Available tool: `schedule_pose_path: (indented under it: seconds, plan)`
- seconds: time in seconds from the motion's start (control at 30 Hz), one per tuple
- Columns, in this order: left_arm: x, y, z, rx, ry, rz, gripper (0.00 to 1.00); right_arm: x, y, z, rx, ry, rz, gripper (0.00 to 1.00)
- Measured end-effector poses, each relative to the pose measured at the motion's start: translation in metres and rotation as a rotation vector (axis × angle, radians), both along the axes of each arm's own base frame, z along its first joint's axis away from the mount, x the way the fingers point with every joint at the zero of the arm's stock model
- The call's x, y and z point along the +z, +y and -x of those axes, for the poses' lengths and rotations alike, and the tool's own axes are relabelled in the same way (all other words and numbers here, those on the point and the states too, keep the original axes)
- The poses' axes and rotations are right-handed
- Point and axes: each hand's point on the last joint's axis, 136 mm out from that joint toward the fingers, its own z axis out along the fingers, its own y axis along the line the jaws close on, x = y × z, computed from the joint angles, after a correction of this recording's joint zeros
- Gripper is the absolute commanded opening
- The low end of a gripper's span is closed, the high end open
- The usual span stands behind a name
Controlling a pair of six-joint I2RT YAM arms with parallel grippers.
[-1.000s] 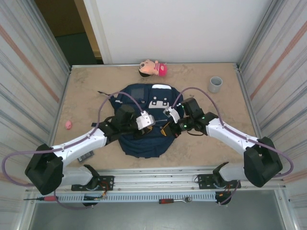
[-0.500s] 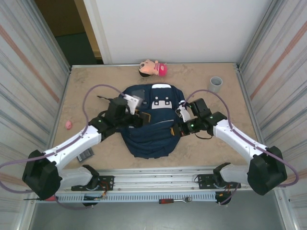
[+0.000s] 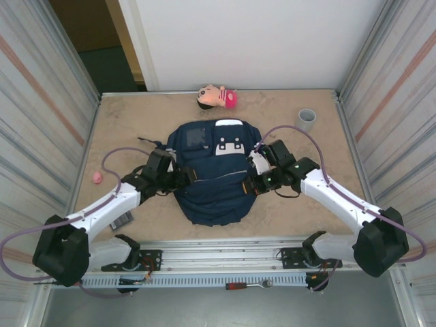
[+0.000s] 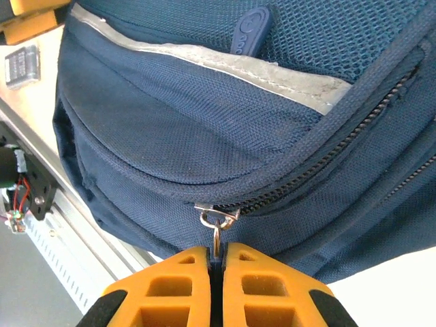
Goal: Pack the student bag
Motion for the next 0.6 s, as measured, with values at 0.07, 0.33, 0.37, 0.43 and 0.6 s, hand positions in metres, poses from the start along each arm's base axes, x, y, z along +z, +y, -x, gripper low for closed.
schedule_pose_path:
  seconds: [0.07, 0.33, 0.37, 0.43, 0.6]
  plan:
    - [-0.001, 0.002, 0.001, 0.012, 0.000, 0.001, 0.53, -0.001, -0.001, 0.000, -0.001, 0.001, 0.004, 0.00]
    - [-0.018, 0.001, 0.006, 0.038, 0.036, 0.038, 0.31, 0.000, 0.001, 0.001, 0.005, -0.008, 0.018, 0.00]
    - [-0.019, 0.000, 0.005, 0.045, 0.040, 0.049, 0.25, 0.000, 0.001, 0.002, 0.005, -0.008, 0.017, 0.00]
    - [-0.021, 0.000, 0.005, 0.058, 0.045, 0.066, 0.13, 0.001, 0.002, 0.001, 0.006, -0.011, 0.023, 0.00]
    - [-0.023, -0.003, 0.005, 0.101, 0.058, 0.114, 0.00, 0.002, 0.007, 0.002, 0.004, -0.008, 0.042, 0.00]
